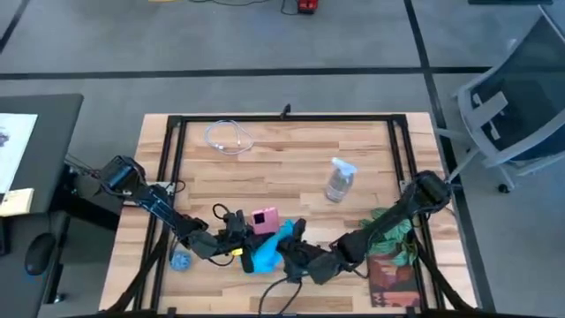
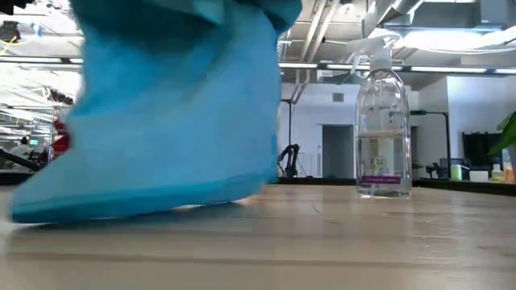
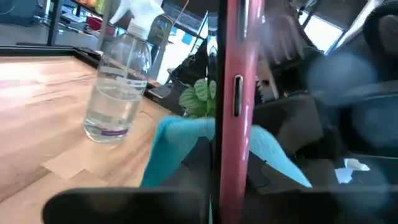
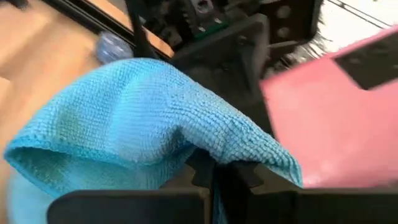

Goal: Apply microfiber cloth
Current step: Wipe the back of the cellphone with a microfiber cloth

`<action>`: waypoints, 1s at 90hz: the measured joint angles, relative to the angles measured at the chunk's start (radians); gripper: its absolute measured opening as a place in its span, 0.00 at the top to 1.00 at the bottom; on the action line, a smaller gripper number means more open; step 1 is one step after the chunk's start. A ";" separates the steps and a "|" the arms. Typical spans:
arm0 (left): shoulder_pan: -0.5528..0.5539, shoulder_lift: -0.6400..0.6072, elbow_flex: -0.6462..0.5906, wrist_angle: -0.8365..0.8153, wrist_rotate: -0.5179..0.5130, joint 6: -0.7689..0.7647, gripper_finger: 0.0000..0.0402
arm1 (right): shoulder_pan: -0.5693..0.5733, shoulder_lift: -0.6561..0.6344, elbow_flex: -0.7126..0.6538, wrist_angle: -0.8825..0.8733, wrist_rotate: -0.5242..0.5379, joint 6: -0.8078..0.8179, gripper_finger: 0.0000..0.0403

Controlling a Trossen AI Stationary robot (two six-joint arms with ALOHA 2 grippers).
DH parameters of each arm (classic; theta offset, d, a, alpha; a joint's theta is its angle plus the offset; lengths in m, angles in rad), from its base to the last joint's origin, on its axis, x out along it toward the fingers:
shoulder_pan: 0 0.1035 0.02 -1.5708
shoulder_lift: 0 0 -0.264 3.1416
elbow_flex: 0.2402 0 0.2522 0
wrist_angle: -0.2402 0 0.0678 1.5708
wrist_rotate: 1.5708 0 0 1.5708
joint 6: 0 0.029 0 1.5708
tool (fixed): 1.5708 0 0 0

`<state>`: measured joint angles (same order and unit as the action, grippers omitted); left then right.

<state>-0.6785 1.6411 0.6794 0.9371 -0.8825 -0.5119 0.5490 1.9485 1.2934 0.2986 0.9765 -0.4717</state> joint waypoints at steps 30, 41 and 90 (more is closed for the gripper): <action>-0.012 0.001 0.001 -0.032 0.085 -0.006 0.99 | 0.037 -0.099 -0.002 -0.213 0.162 0.036 1.00; -0.012 0.001 0.001 -0.053 0.066 -0.009 0.99 | 0.071 -0.148 -0.003 -0.230 0.163 0.018 1.00; 0.004 0.001 0.001 -0.058 0.041 -0.031 0.99 | 0.050 -0.217 -0.002 -0.070 -0.293 -0.050 1.00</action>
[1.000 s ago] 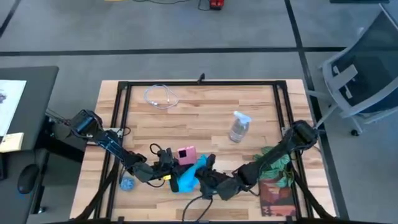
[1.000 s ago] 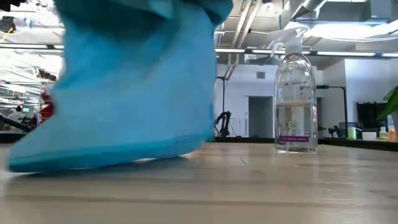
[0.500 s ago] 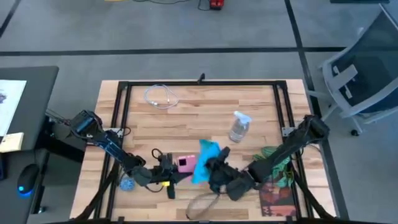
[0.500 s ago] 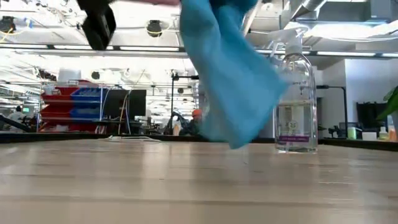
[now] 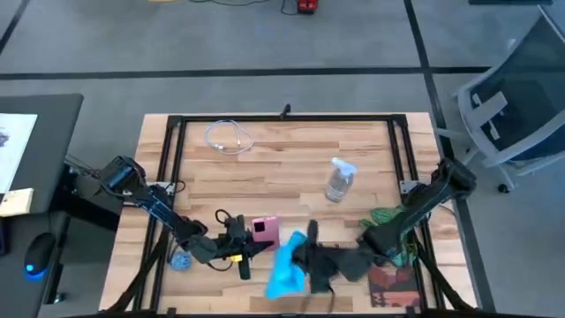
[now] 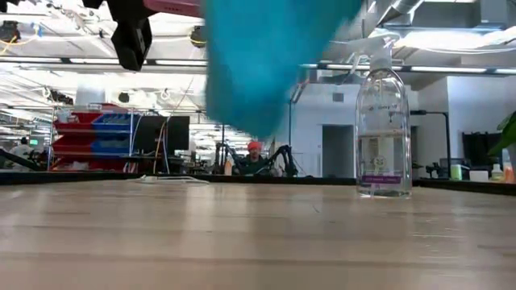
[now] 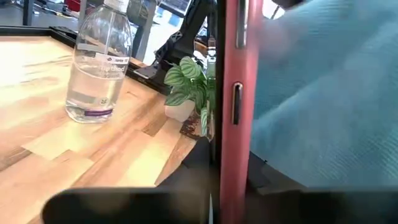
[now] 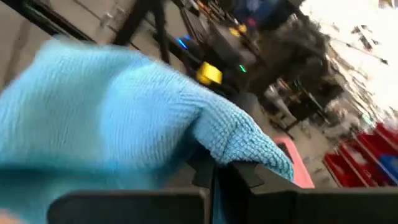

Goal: Apply microfiber cloth
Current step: Wipe the back of the cellphone with a microfiber cloth

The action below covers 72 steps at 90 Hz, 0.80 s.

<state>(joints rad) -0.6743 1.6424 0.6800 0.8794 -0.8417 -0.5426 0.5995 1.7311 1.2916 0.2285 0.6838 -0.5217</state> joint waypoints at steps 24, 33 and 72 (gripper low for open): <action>0.001 0.000 0.019 -0.043 -0.015 -0.006 0.99 | -0.154 0.064 0.001 0.104 -0.050 0.017 1.00; 0.004 0.000 0.027 -0.061 -0.023 0.004 0.99 | -0.176 0.115 0.004 0.171 -0.067 0.007 1.00; 0.002 0.002 0.029 -0.126 0.000 -0.037 0.99 | -0.149 0.172 0.020 0.081 -0.046 -0.040 1.00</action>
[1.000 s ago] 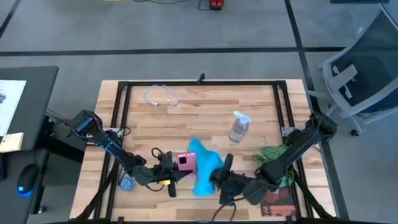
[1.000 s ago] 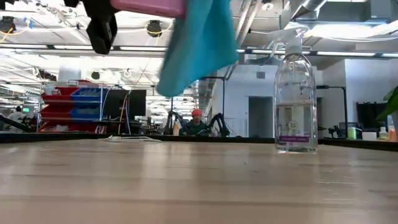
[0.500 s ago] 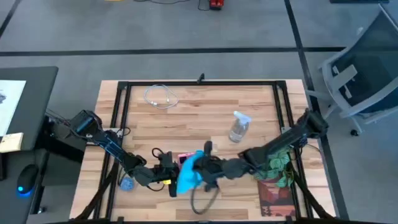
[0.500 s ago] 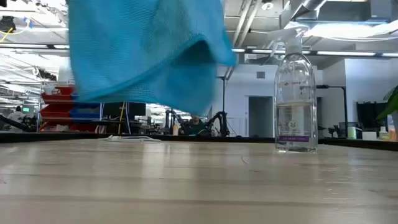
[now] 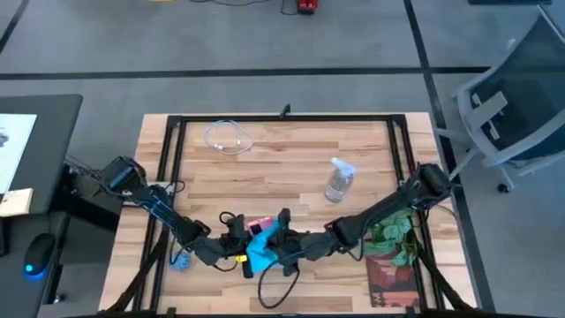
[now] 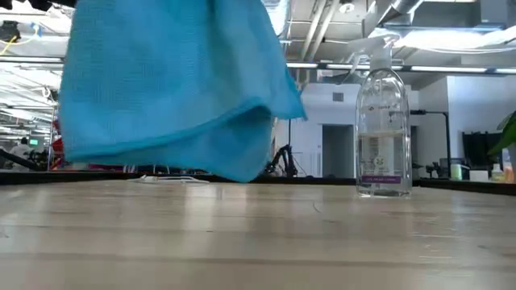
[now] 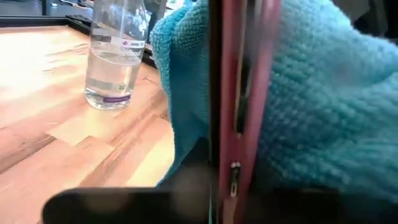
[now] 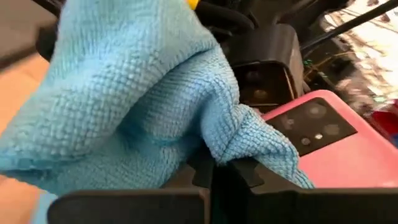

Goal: Apply microfiber cloth
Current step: Wipe the back of the cellphone with a microfiber cloth

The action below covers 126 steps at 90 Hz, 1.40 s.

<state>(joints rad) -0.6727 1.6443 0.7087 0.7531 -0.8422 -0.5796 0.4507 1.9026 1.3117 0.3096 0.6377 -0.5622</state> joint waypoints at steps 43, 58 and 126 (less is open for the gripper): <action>-0.005 -0.004 0.003 -0.054 0.002 -0.025 0.99 | 0.020 -0.021 0.049 -0.043 0.276 -0.113 1.00; -0.011 -0.001 0.000 -0.059 0.031 -0.003 0.99 | 0.024 -0.027 0.053 -0.196 0.093 -0.002 1.00; -0.013 -0.002 0.002 -0.102 0.048 -0.020 0.99 | 0.023 -0.023 0.050 0.042 0.240 -0.215 1.00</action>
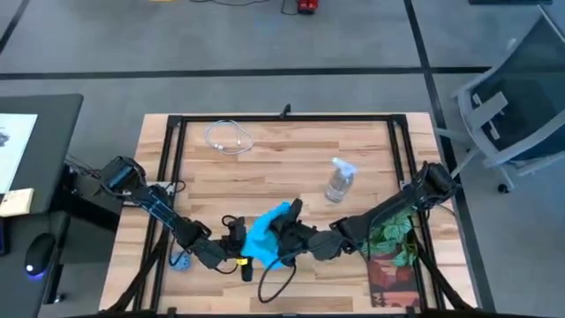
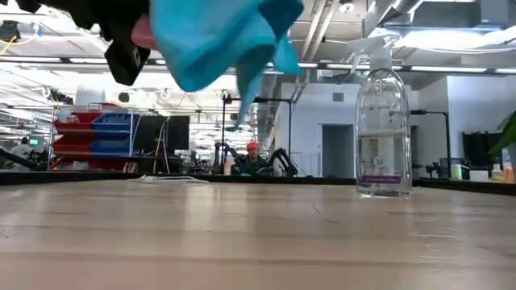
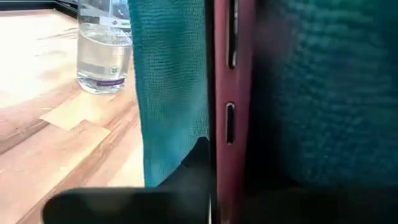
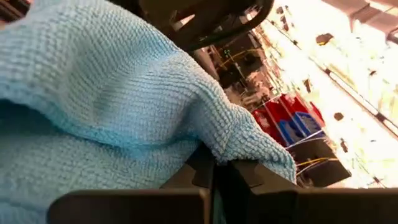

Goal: Apply microfiber cloth
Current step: Wipe the back of the cellphone with a microfiber cloth

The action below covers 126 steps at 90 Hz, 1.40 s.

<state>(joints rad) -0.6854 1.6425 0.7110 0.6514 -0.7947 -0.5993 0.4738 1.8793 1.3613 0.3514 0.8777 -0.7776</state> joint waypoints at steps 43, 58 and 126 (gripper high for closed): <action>-0.002 0.004 -0.003 -0.040 0.009 -0.013 0.99 | 0.027 0.002 0.003 -0.167 -0.192 0.227 1.00; -0.002 0.002 -0.002 -0.054 -0.021 -0.050 0.99 | 0.050 0.010 -0.003 -0.059 0.007 0.105 1.00; 0.002 0.002 0.005 0.098 0.014 0.093 0.99 | 0.037 0.007 -0.001 -0.115 -0.106 0.183 1.00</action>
<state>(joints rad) -0.6834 1.6444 0.7158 0.7494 -0.7803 -0.5064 0.5105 1.8862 1.3605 0.2363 0.7715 -0.5946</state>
